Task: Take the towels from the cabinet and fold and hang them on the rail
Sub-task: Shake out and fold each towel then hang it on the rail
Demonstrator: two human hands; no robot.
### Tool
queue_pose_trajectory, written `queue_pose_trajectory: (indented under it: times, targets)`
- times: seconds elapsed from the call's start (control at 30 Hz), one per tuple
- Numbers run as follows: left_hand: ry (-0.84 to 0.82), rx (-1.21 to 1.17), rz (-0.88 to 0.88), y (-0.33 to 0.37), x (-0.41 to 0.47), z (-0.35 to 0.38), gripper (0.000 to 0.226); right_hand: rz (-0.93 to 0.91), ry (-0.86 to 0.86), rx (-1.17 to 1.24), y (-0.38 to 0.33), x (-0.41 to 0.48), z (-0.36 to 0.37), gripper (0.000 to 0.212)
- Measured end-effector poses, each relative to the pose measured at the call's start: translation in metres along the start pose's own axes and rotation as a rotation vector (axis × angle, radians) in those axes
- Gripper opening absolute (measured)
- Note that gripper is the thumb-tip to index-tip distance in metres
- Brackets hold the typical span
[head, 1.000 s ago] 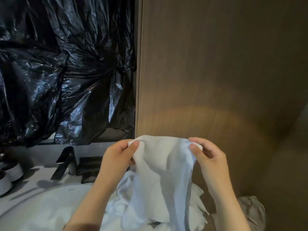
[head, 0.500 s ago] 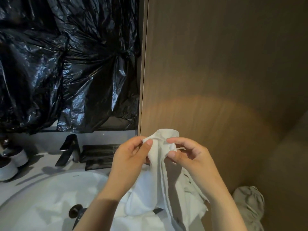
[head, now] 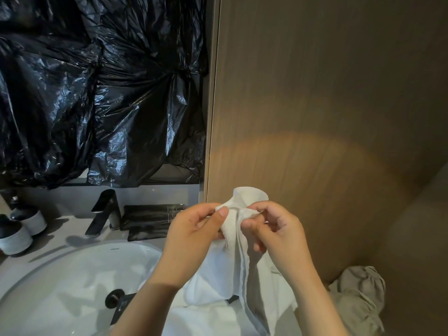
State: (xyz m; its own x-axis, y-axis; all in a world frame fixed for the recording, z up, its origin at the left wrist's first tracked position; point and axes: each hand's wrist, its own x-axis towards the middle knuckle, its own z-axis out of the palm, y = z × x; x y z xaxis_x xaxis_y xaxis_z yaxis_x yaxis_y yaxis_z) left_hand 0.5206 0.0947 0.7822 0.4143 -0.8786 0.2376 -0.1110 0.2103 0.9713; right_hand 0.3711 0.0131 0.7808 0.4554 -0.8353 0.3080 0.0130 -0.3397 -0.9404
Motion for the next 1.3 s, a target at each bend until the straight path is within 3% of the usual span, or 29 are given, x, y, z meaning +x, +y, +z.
queue_pose_trajectory:
  times: [0.2, 0.4, 0.77, 0.9, 1.1, 1.3]
  targets:
    - [0.038, -0.019, 0.005, 0.000, -0.001, -0.001, 0.019, -0.043, -0.002, 0.030, -0.002, -0.003, -0.002, 0.022]
    - [0.017, -0.032, 0.043, 0.008, 0.001, 0.001, 0.020, -0.128, -0.090, -0.027, -0.024, -0.005, -0.005, 0.012]
    - [-0.100, 0.051, 0.088, 0.012, -0.004, -0.001, 0.019, -0.105, -0.090, -0.065, -0.024, -0.002, -0.002, 0.012]
    - [-0.070, 0.074, 0.100, 0.011, -0.005, -0.003, 0.018, -0.095, -0.097, -0.037, -0.023, -0.001, -0.001, 0.011]
    - [-0.018, 0.191, 0.199, 0.008, -0.008, -0.002, 0.019, -0.069, -0.123, 0.003, -0.019, -0.003, -0.001, 0.017]
    - [0.118, 0.501, 0.373, 0.009, 0.002, -0.010, 0.021, -0.019, -0.163, -0.066, -0.015, -0.005, -0.010, 0.021]
